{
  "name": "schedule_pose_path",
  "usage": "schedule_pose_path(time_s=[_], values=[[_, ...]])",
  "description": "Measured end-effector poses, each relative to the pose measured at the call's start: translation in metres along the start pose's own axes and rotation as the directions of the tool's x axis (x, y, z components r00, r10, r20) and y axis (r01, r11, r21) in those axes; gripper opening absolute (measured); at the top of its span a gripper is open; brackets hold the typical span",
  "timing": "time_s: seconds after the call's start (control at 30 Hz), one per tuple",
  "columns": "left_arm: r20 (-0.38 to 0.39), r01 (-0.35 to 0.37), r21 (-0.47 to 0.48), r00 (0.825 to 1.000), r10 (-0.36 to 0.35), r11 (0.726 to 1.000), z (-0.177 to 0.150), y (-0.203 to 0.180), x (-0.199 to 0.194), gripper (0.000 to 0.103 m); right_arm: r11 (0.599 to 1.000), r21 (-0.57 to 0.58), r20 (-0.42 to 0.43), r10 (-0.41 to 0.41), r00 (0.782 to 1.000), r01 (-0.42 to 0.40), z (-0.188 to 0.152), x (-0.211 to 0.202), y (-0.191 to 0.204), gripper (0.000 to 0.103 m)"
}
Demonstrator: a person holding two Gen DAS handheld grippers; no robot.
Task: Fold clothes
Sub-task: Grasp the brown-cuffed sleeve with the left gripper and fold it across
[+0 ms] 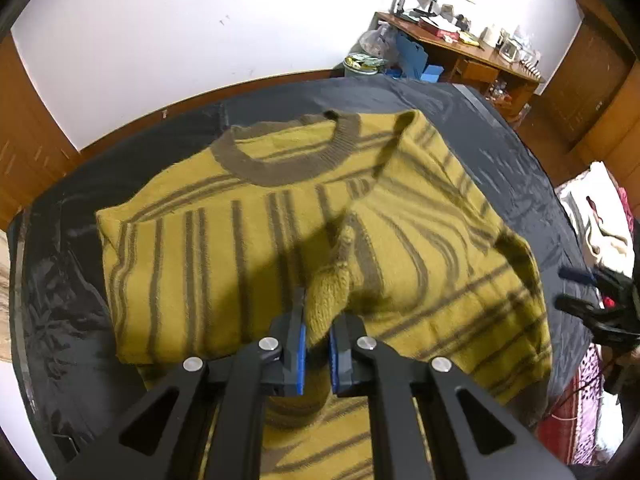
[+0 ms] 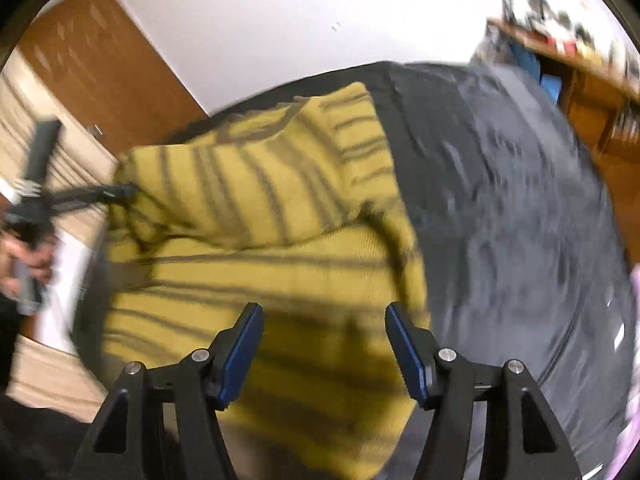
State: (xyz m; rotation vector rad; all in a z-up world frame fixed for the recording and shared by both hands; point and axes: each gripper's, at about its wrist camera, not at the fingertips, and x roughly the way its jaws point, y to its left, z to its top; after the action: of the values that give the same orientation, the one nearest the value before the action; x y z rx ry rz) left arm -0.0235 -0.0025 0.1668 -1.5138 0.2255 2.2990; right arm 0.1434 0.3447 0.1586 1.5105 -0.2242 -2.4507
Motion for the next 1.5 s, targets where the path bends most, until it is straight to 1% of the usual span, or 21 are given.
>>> schedule_pose_path(time_s=[0.13, 0.2, 0.3, 0.47, 0.57, 0.6, 0.63, 0.67, 0.7, 0.73, 0.77, 0.8, 0.83, 0.9, 0.93, 1.0, 1.07, 1.23, 1.3, 1.37, 1.5], values=[[-0.004, -0.004, 0.036, 1.000, 0.004, 0.999, 0.010, 0.010, 0.002, 0.010, 0.978, -0.146, 0.003, -0.151, 0.989, 0.149, 0.044, 0.040, 0.031, 0.065], [-0.022, -0.007, 0.056, 1.000, 0.008, 0.998, 0.012, 0.015, 0.009, 0.013, 0.978, -0.146, 0.000, -0.147, 0.989, 0.146, 0.066, 0.055, 0.037, 0.065], [-0.055, -0.013, 0.083, 0.998, 0.018, 0.996, 0.011, 0.027, 0.023, 0.020, 0.963, -0.136, 0.012, -0.232, 0.973, 0.232, 0.106, 0.083, 0.046, 0.065], [-0.099, 0.010, 0.063, 0.995, -0.004, 0.998, 0.008, 0.046, 0.043, 0.022, 0.961, -0.076, -0.007, -0.267, 0.964, 0.266, 0.162, 0.134, 0.050, 0.065], [-0.106, 0.040, 0.050, 0.994, -0.034, 0.998, 0.008, 0.051, 0.045, 0.025, 0.962, -0.137, -0.052, -0.247, 0.968, 0.238, 0.182, 0.165, 0.057, 0.065], [-0.112, 0.046, 0.048, 0.993, -0.040, 0.998, 0.007, 0.053, 0.046, 0.028, 0.957, -0.144, -0.084, -0.264, 0.961, 0.251, 0.185, 0.175, 0.056, 0.065], [-0.119, 0.051, 0.046, 0.992, -0.045, 0.998, 0.005, 0.055, 0.048, 0.039, 0.953, -0.140, -0.110, -0.286, 0.952, 0.270, 0.184, 0.182, 0.053, 0.065], [-0.126, 0.054, 0.045, 0.991, -0.048, 0.998, 0.004, 0.058, 0.049, 0.056, 0.948, -0.137, -0.136, -0.307, 0.942, 0.289, 0.184, 0.190, 0.049, 0.065], [-0.137, 0.048, 0.047, 0.990, -0.041, 0.998, 0.002, 0.060, 0.050, 0.067, 0.953, -0.115, -0.139, -0.294, 0.946, 0.279, 0.183, 0.192, 0.043, 0.065], [-0.148, 0.041, 0.052, 0.988, -0.033, 0.998, -0.001, 0.064, 0.052, 0.083, 0.959, -0.094, -0.142, -0.280, 0.949, 0.269, 0.181, 0.194, 0.037, 0.065], [-0.156, 0.042, 0.059, 0.987, -0.032, 0.997, -0.005, 0.068, 0.053, 0.083, 0.962, -0.073, -0.136, -0.271, 0.953, 0.264, 0.180, 0.193, 0.031, 0.065], [-0.164, 0.050, 0.061, 0.986, -0.040, 0.997, -0.008, 0.071, 0.054, 0.083, 0.965, -0.053, -0.129, -0.263, 0.956, 0.258, 0.179, 0.192, 0.026, 0.059], [-0.178, 0.061, 0.056, 0.983, -0.050, 0.997, -0.012, 0.076, 0.056, 0.083, 0.962, -0.052, -0.115, -0.273, 0.955, 0.268, 0.179, 0.191, 0.023, 0.043], [-0.199, 0.065, 0.039, 0.978, -0.056, 0.997, -0.019, 0.084, 0.061, 0.083, 0.960, -0.057, -0.095, -0.278, 0.956, 0.273, 0.180, 0.188, 0.018, 0.029], [-0.204, 0.057, 0.034, 0.978, -0.049, 0.998, -0.019, 0.086, 0.064, 0.083, 0.952, -0.057, -0.083, -0.304, 0.949, 0.300, 0.181, 0.186, 0.014, 0.022], [-0.200, 0.018, 0.021, 0.980, -0.014, 1.000, -0.017, 0.091, 0.067, 0.083, 0.933, -0.056, -0.057, -0.357, 0.932, 0.354, 0.183, 0.182, 0.007, 0.020], [-0.171, -0.031, 0.001, 0.985, 0.031, 1.000, -0.008, 0.096, 0.066, 0.083, 0.885, -0.041, -0.006, -0.465, 0.885, 0.465, 0.186, 0.174, -0.005, 0.020], [-0.095, -0.084, -0.069, 0.993, 0.077, 0.994, 0.018, 0.113, 0.062, 0.083, 0.810, 0.106, -0.035, -0.576, 0.817, 0.576, 0.190, 0.161, -0.061, 0.020], [-0.108, -0.086, -0.074, 0.991, 0.078, 0.994, 0.020, 0.117, 0.066, 0.083, 0.805, 0.145, -0.039, -0.576, 0.817, 0.575, 0.187, 0.153, -0.074, 0.020], [-0.121, -0.085, -0.077, 0.990, 0.075, 0.993, 0.018, 0.120, 0.069, 0.083, 0.860, 0.188, -0.036, -0.477, 0.878, 0.474, 0.185, 0.148, -0.081, 0.020], [-0.113, -0.093, -0.094, 0.990, 0.082, 0.991, 0.010, 0.125, 0.058, 0.083, 0.916, 0.161, -0.004, -0.371, 0.929, 0.367, 0.174, 0.130, -0.062, 0.020]])
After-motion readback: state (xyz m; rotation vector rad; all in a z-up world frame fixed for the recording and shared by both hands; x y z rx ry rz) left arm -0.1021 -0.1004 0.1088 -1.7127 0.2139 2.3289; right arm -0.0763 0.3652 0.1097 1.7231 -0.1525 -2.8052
